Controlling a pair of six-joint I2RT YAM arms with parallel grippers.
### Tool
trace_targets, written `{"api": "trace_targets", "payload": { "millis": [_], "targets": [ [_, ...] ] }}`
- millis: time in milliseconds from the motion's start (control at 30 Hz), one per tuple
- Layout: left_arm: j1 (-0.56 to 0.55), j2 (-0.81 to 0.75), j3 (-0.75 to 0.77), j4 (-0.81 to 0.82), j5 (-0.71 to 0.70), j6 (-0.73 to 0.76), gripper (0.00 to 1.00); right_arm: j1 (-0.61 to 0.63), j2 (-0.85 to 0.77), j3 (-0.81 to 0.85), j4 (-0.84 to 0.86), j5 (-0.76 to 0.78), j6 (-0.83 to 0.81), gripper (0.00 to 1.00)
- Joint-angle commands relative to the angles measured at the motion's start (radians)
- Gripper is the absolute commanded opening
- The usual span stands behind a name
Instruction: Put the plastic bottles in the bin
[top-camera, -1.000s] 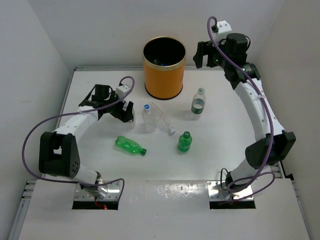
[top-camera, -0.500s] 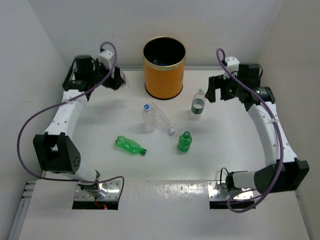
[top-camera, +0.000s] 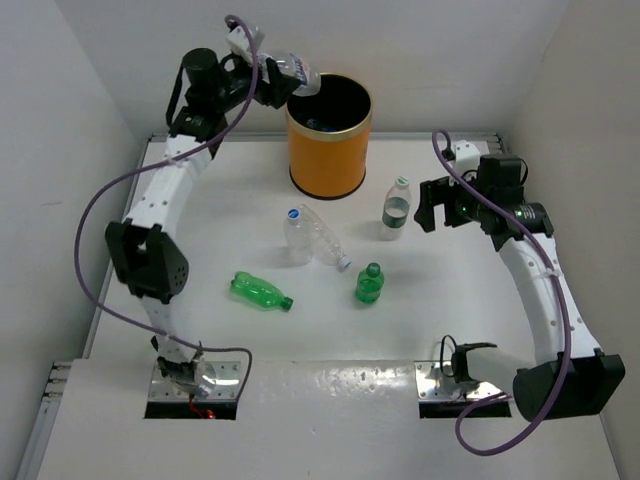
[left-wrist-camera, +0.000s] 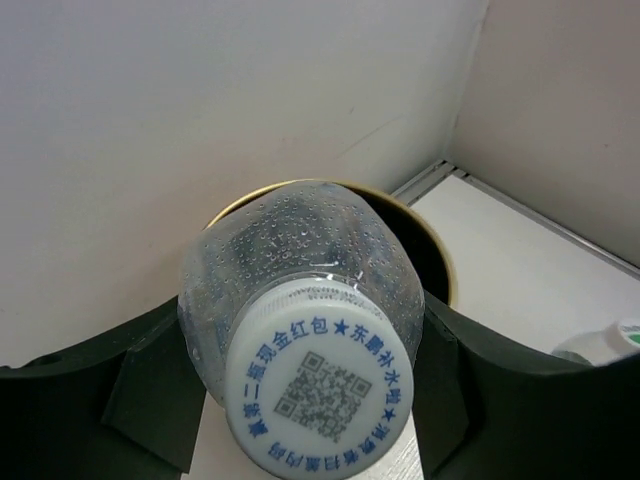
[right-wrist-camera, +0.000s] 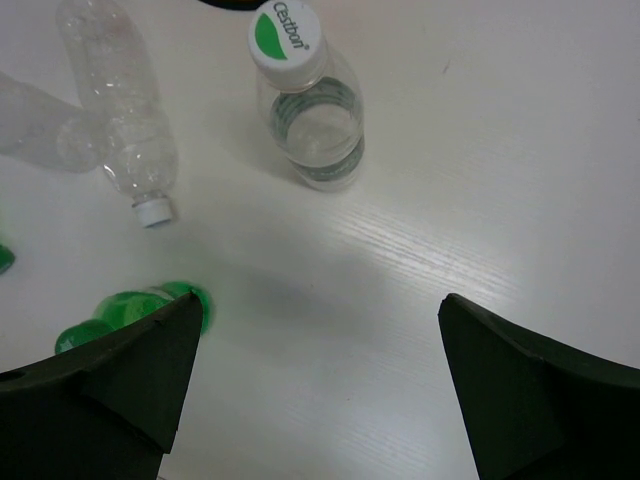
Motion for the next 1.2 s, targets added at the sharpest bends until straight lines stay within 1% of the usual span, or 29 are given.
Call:
{"api": "trace_targets", "payload": {
  "millis": [0,33,100,133,200,233,267,300,333,367,500,533,633,667,767,800,867,900,1000,1033,1133,1167],
  "targets": [
    [0.007,0.117,0.116,0.052,-0.009,-0.118,0.23,0.017,-0.008,-0.024,0.072,0.033,-0.04,1.0],
    [-0.002,0.183,0.181,0.052,-0.009,-0.127,0.23,0.027,0.002,-0.023,0.075,0.036,-0.039,1.0],
    [-0.013,0.242,0.244,0.017,-0.009,-0.127,0.27,0.036,0.02,-0.026,0.101,0.05,-0.037,1.0],
    [-0.022,0.271,0.307,-0.003,-0.009,-0.127,0.29,0.039,0.026,-0.023,0.121,0.059,-0.017,1.0],
    [-0.022,0.332,0.35,-0.032,-0.02,-0.115,0.47,0.045,0.048,-0.011,0.138,0.067,0.0,1.0],
    [-0.031,0.341,0.351,-0.041,-0.02,-0.115,0.59,0.048,0.063,-0.001,0.15,0.067,0.0,1.0],
    [-0.031,0.352,0.36,-0.042,-0.02,-0.115,0.68,0.057,0.078,0.009,0.152,0.067,0.035,1.0],
    [-0.04,0.352,0.36,-0.042,-0.056,-0.104,0.81,0.065,0.086,0.015,0.172,0.067,0.043,1.0],
    [-0.04,0.352,0.369,-0.051,-0.057,-0.104,0.86,0.074,0.106,0.022,0.176,0.077,0.049,1.0],
    [-0.04,0.352,0.369,-0.051,-0.067,-0.083,0.99,0.091,0.127,0.034,0.198,0.103,0.05,1.0],
    [-0.06,0.314,0.381,-0.087,-0.106,-0.019,0.99,0.122,0.212,0.066,0.235,0.165,0.067,1.0],
    [-0.06,0.281,0.372,-0.088,-0.132,-0.018,0.99,0.125,0.221,0.069,0.244,0.163,0.075,1.0],
    [-0.06,0.222,0.342,-0.112,-0.152,0.009,0.99,0.137,0.267,0.089,0.299,0.168,0.087,1.0],
    [-0.048,0.172,0.326,-0.123,-0.161,0.02,0.99,0.14,0.287,0.092,0.317,0.174,0.09,1.0],
    [-0.022,0.092,0.23,-0.123,-0.172,0.02,0.99,0.152,0.333,0.104,0.359,0.215,0.087,1.0],
    [-0.007,0.04,0.178,-0.123,-0.181,0.029,0.99,0.157,0.348,0.106,0.37,0.228,0.084,1.0],
    [0.007,-0.008,0.128,-0.143,-0.19,0.054,0.99,0.16,0.373,0.106,0.403,0.225,0.083,1.0],
    [0.019,-0.055,0.073,-0.143,-0.205,0.063,0.99,0.165,0.394,0.109,0.408,0.213,0.083,1.0],
    [0.048,-0.12,-0.039,-0.152,-0.236,0.083,0.99,0.171,0.416,0.115,0.433,0.188,0.086,1.0],
    [0.049,-0.157,-0.063,-0.163,-0.236,0.083,0.99,0.175,0.439,0.115,0.434,0.182,0.084,0.98],
    [0.094,-0.206,-0.143,-0.176,-0.247,0.083,0.99,0.177,0.46,0.103,0.443,0.176,0.078,0.79],
    [0.105,-0.236,-0.163,-0.187,-0.256,0.083,0.99,0.174,0.46,0.098,0.451,0.177,0.072,0.64]
  ]
}}
